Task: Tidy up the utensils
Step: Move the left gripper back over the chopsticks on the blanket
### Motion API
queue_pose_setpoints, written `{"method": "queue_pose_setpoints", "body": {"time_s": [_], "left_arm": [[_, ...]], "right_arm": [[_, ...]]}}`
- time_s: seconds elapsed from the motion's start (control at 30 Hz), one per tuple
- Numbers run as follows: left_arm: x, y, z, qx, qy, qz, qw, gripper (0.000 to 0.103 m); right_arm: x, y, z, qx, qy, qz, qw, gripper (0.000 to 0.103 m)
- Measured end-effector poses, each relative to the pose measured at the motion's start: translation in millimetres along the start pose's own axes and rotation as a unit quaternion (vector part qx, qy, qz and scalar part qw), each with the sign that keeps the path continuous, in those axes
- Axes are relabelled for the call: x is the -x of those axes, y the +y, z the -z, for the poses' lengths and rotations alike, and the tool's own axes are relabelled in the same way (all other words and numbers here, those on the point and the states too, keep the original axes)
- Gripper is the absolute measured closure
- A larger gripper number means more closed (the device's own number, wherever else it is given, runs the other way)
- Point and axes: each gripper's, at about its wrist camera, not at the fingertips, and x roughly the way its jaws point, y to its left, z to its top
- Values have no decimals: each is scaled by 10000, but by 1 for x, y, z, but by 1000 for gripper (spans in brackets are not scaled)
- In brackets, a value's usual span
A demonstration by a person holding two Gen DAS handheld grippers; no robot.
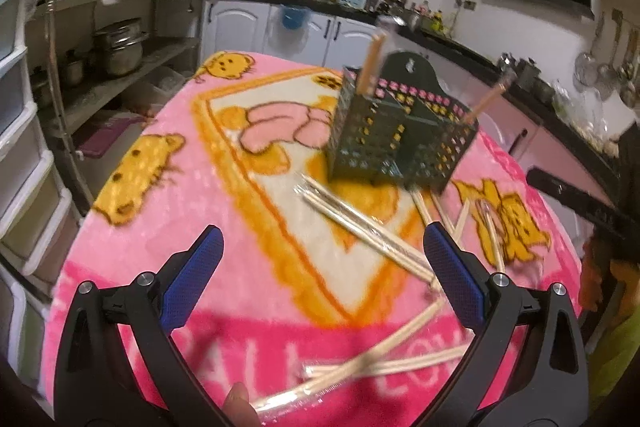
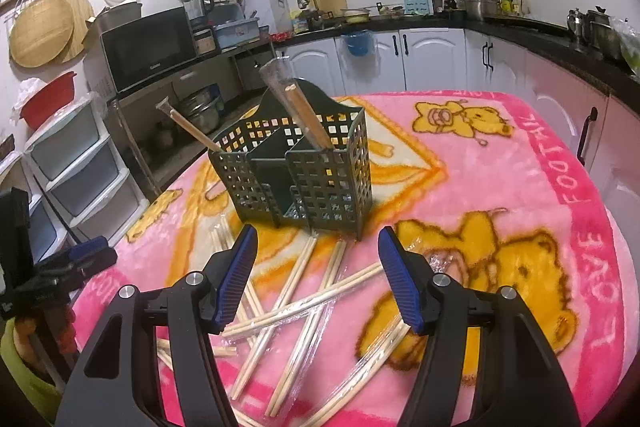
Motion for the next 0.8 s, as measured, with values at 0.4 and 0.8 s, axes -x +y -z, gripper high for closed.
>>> {"method": "queue_pose_setpoints", "body": {"time_s": [0.4,0.8], "left_arm": [[-38,-49,33,-894,741,423,9923,27],[-70,-81,52,-1626,1470,845,9720,47]], "right_arm": [[-18,-13,10,-40,376,160,9992,43],[-54,-35,10,-127,861,268,9958,43]]}}
